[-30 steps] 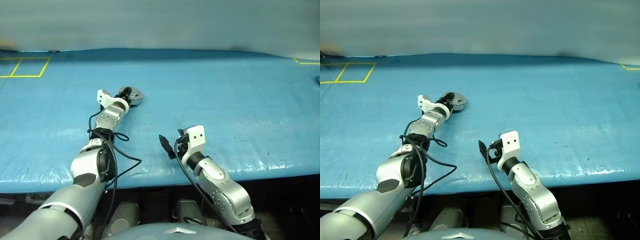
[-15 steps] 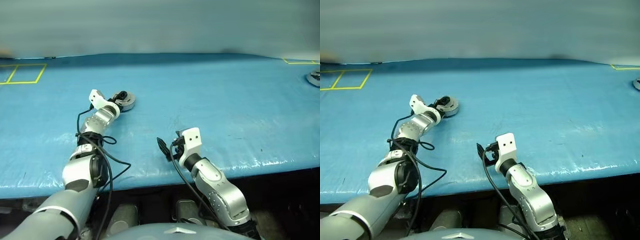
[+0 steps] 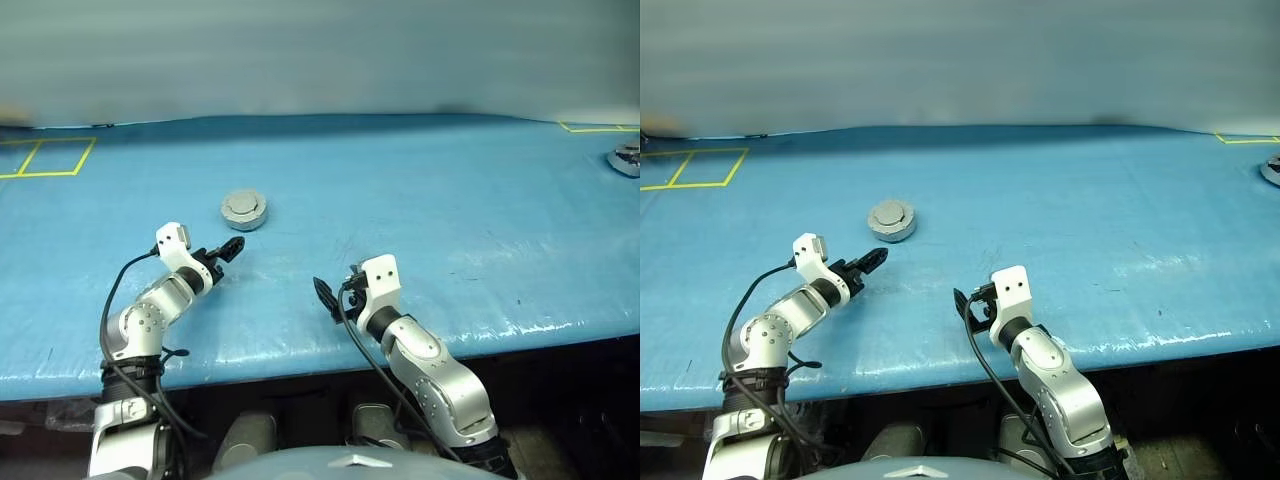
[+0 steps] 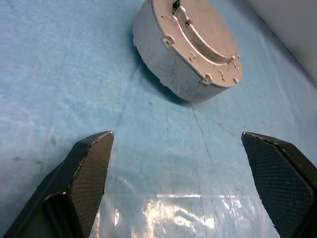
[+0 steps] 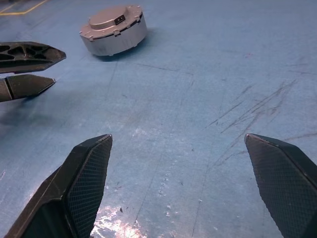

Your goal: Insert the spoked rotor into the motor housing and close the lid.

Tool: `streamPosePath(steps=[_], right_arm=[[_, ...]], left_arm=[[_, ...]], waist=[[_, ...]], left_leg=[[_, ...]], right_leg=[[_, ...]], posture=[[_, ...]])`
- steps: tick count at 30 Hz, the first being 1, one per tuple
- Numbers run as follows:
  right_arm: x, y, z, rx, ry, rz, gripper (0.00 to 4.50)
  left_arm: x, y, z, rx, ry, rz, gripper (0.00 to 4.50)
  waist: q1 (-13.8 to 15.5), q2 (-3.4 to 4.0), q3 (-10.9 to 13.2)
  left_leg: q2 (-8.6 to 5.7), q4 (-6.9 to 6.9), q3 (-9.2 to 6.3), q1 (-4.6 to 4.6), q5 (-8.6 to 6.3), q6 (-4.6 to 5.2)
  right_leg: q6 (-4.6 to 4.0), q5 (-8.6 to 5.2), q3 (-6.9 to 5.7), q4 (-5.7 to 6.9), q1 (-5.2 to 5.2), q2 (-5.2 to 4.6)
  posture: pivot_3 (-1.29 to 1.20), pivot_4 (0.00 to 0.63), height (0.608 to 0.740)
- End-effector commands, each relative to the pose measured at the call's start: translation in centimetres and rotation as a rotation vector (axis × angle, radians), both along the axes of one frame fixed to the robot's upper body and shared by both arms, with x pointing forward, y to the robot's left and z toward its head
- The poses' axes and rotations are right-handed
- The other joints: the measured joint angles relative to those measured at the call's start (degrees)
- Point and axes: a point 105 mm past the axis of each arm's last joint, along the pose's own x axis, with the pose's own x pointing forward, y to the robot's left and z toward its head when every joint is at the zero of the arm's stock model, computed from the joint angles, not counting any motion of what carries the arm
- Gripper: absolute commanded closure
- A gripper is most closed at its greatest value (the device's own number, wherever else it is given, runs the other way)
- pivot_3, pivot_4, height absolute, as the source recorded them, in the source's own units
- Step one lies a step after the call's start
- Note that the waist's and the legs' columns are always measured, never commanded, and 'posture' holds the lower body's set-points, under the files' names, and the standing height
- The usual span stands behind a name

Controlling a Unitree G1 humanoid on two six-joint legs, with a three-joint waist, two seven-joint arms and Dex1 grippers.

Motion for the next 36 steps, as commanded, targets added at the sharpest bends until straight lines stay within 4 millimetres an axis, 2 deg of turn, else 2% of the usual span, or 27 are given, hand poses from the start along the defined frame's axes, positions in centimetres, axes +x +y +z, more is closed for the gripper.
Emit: streamPosePath(steps=[1,8,12,16,19,26,36], right_arm=[[0.2,-0.2,1.2,0.007,-0.052,-0.015,0.0],[1.0,-2.0,2.0,-0.079,-0.2,-0.106,0.0],[1.3,-3.6,2.6,-0.144,-0.315,-0.206,0.0],[0.8,-4.3,2.6,-0.142,-0.358,-0.231,0.0],[0.3,-4.6,2.0,-0.113,-0.332,-0.238,0.0],[-0.7,-4.1,0.3,-0.173,-0.281,-0.186,0.0],[-0.2,-4.5,0.7,-0.166,-0.287,-0.208,0.0]], left_arm=[[-1.4,-0.4,-0.2,0.134,-0.07,-0.042,0.03],[-2.4,-2.2,3.0,0.41,-0.439,-0.082,0.03],[-2.7,-3.1,4.0,0.49,-0.559,-0.077,0.03],[-3.1,-3.9,4.5,0.565,-0.654,-0.084,0.03],[-3.7,-4.2,4.1,0.579,-0.676,-0.096,0.03],[-4.5,-4.4,2.3,0.614,-0.621,-0.162,0.03],[-3.9,-4.2,2.2,0.602,-0.62,-0.139,0.03]], waist=[[0.2,-0.01,0.0],[1.4,-0.14,0.2],[1.9,-0.17,0.3],[1.9,-0.15,0.4],[1.8,-0.13,0.4],[1.8,-0.1,0.5],[1.8,-0.11,0.6]], left_leg=[[0.0,-0.04,0.0,-0.02,-0.01,-0.01],[0.09,-0.08,-0.07,-0.51,-0.06,-0.11],[0.1,-0.07,-0.18,-0.66,-0.08,-0.1],[0.11,-0.08,-0.18,-0.8,-0.07,-0.11],[0.2,-0.08,-0.18,-0.88,-0.1,-0.16],[0.26,-0.07,-0.18,-0.96,-0.3,0.04],[0.28,0.0,-0.18,-0.96,-0.32,0.1]], right_leg=[[-0.02,-0.01,0.01,-0.04,0.0,0.0],[-0.62,-0.15,-0.12,-0.11,-0.32,0.02],[-0.61,-0.15,-0.26,-0.28,-0.35,0.01],[-0.63,-0.06,-0.28,-0.48,-0.39,0.05],[-0.35,0.13,-0.31,-0.68,-0.39,0.15],[-0.36,0.11,-0.39,-0.82,-0.39,0.22],[-0.19,0.04,-0.41,-0.81,-0.37,0.24]], posture=[[0.0,0.15,0.74],[0.0,0.15,0.74],[0.0,0.15,0.74],[0.0,0.15,0.74],[0.0,0.15,0.74],[0.0,0.15,0.74],[0.0,0.15,0.74]])
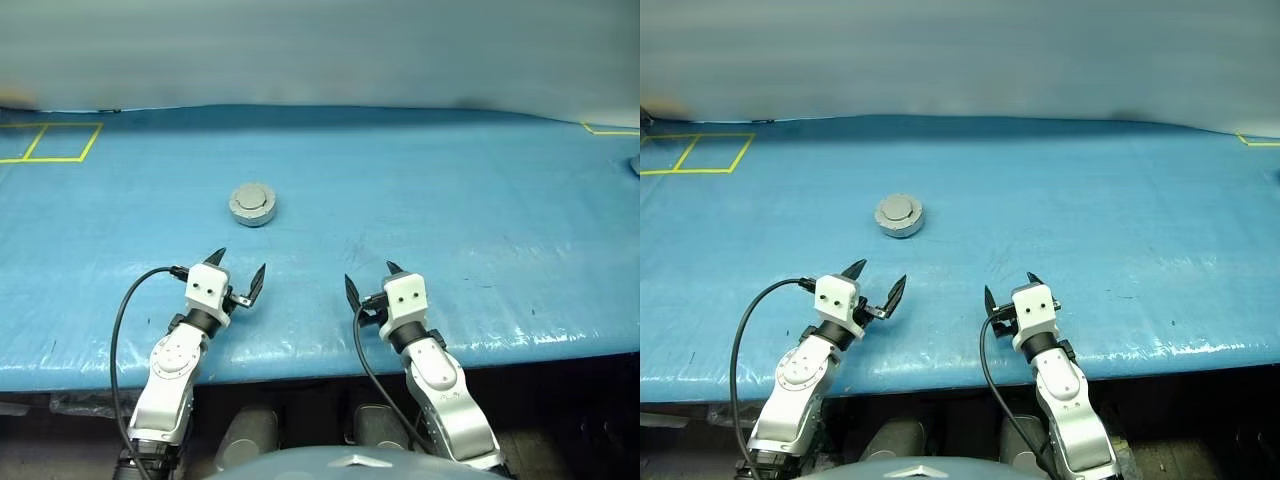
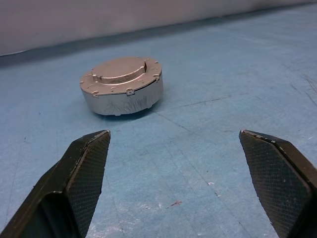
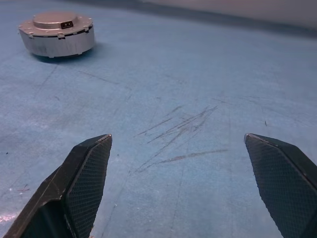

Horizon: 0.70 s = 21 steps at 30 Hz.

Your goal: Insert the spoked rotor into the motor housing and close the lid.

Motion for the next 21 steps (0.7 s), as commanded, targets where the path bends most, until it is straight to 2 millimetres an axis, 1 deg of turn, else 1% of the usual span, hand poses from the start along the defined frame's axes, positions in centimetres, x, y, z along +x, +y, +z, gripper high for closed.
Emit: streamPosePath(steps=[1,7,21], right_arm=[[0.36,-0.27,0.92,0.02,-0.03,-0.01,0.0],[0.57,-0.09,1.13,0.02,-0.041,-0.01,0.0],[0.46,0.6,1.14,0.029,-0.046,0.008,0.0]], left_arm=[[0.39,0.0,1.18,0.005,-0.062,0.002,0.03],[0.62,-0.01,1.31,0.024,-0.088,0.01,0.03],[0.79,-0.16,1.11,0.025,-0.092,0.005,0.03]], waist=[[0.0,-0.01,0.0],[0.0,0.0,0.0],[0.0,0.0,0.0]], left_leg=[[0.0,0.0,0.0,0.0,0.0,0.0],[-0.01,0.0,0.0,0.0,0.09,-0.15],[-0.01,0.01,0.0,0.0,0.07,-0.12]], right_leg=[[-0.03,0.03,0.0,0.0,0.0,0.0],[-0.14,0.11,0.01,0.0,0.0,0.01],[-0.12,0.12,-0.01,0.0,0.01,0.02]], posture=[[0.0,0.15,0.74],[0.0,0.15,0.74],[0.0,0.15,0.74]])
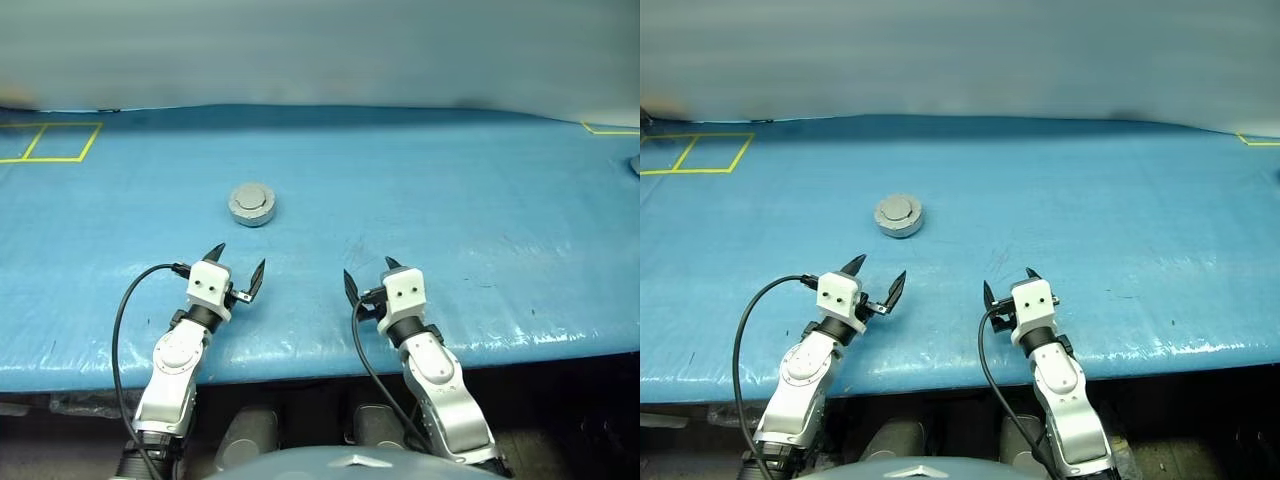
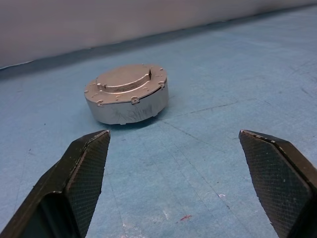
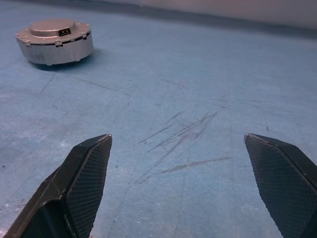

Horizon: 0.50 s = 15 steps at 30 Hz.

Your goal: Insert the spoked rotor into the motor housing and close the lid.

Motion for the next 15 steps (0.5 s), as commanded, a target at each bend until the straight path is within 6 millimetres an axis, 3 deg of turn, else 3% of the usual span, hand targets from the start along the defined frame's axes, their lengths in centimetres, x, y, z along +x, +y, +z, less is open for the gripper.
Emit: streamPosePath(steps=[1,15], right_arm=[[0.01,0.32,1.04,0.011,-0.046,0.008,0.0],[0.21,0.31,1.13,0.016,-0.051,0.01,0.0]], left_arm=[[0.29,-0.12,0.81,0.001,-0.043,0.0,0.03],[0.71,-0.35,1.23,-0.001,-0.053,-0.01,0.03]], waist=[[0.0,0.0,0.0],[0.0,0.0,0.0]], left_leg=[[0.0,0.0,0.0,0.0,0.0,0.0],[0.0,0.01,0.0,0.0,0.05,-0.08]], right_leg=[[0.0,0.0,0.0,0.0,0.0,0.0],[0.01,0.02,0.0,0.01,0.01,0.02]], posture=[[0.0,0.15,0.74],[0.0,0.15,0.74]])
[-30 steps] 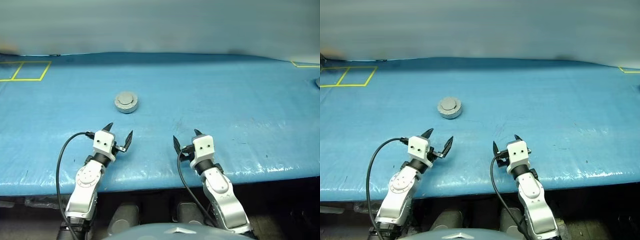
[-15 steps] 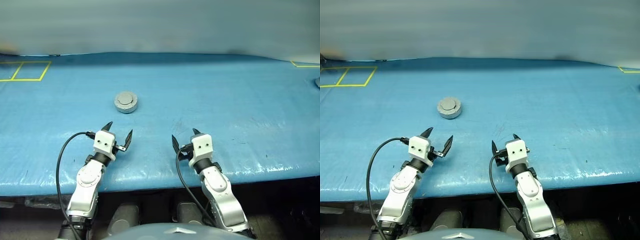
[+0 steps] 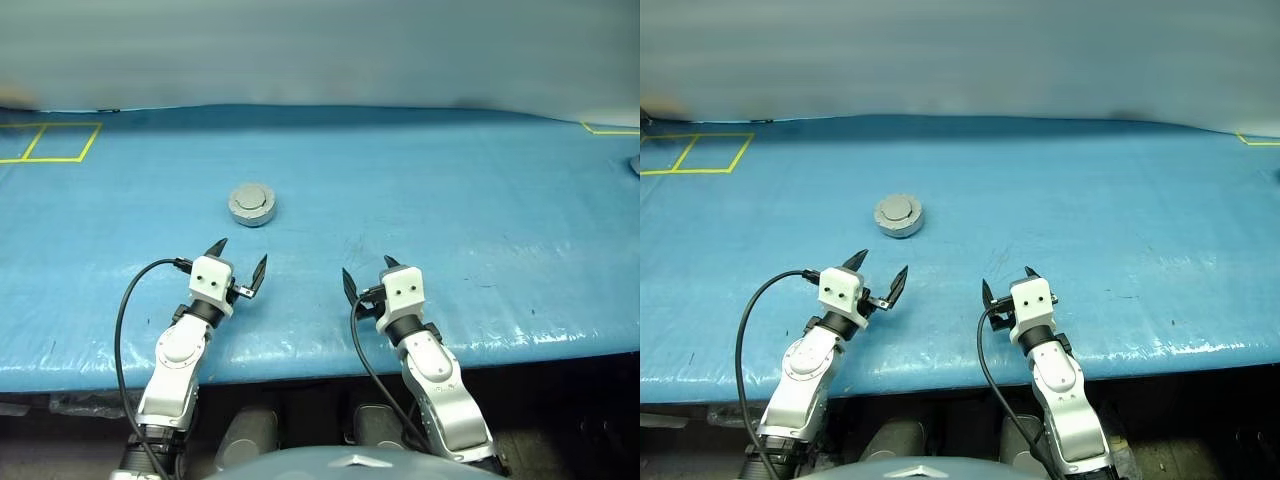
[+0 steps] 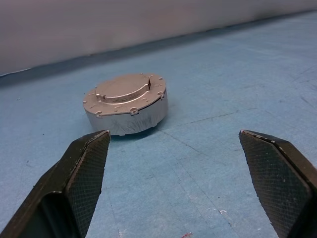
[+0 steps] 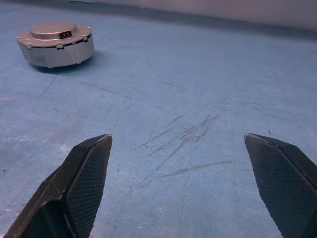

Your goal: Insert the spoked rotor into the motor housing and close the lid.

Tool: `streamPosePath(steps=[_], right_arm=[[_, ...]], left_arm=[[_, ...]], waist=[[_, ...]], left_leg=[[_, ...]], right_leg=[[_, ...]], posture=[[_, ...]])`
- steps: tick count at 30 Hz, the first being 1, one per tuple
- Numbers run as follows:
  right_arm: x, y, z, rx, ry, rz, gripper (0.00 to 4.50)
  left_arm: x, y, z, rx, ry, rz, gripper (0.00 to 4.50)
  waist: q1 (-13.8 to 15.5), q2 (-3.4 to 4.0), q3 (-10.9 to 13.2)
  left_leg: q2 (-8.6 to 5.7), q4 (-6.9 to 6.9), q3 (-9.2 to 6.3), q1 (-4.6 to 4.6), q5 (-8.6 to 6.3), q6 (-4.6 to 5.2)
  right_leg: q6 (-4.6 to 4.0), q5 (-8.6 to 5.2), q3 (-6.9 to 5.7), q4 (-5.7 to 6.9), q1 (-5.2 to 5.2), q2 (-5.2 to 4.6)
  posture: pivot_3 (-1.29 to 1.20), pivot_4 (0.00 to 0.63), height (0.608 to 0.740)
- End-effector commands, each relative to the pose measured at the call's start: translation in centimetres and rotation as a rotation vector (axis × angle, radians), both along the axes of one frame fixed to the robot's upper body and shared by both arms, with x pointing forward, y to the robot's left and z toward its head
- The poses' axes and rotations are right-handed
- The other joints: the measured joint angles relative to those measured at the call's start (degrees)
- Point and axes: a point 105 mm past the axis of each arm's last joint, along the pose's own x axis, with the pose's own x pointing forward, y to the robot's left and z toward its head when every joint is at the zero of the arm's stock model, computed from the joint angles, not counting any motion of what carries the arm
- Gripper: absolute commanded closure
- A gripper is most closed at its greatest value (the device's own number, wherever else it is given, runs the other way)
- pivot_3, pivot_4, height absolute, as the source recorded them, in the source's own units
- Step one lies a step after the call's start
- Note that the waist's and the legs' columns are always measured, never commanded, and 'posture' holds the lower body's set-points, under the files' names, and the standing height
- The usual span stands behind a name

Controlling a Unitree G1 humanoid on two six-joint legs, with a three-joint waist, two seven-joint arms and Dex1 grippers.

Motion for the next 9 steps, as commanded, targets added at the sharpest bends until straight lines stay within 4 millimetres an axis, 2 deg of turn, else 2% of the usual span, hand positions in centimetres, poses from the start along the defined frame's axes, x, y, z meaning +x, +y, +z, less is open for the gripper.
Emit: streamPosePath(steps=[1,9], right_arm=[[0.04,0.23,1.0,0.013,-0.046,0.011,0.0],[0.0,0.32,0.84,0.011,-0.034,0.026,0.0]], left_arm=[[0.26,-0.03,0.8,0.002,-0.037,0.0,0.03],[0.28,0.01,0.7,-0.003,-0.033,0.006,0.03]], waist=[[0.0,0.0,0.0],[0.0,0.0,0.0]], left_leg=[[0.0,0.0,0.0,0.0,0.0,0.0],[0.0,0.01,0.0,0.0,0.01,-0.01]], right_leg=[[0.0,0.0,0.0,0.0,0.0,0.0],[0.0,0.01,0.0,0.01,0.01,0.01]], posture=[[0.0,0.15,0.74],[0.0,0.15,0.74]])
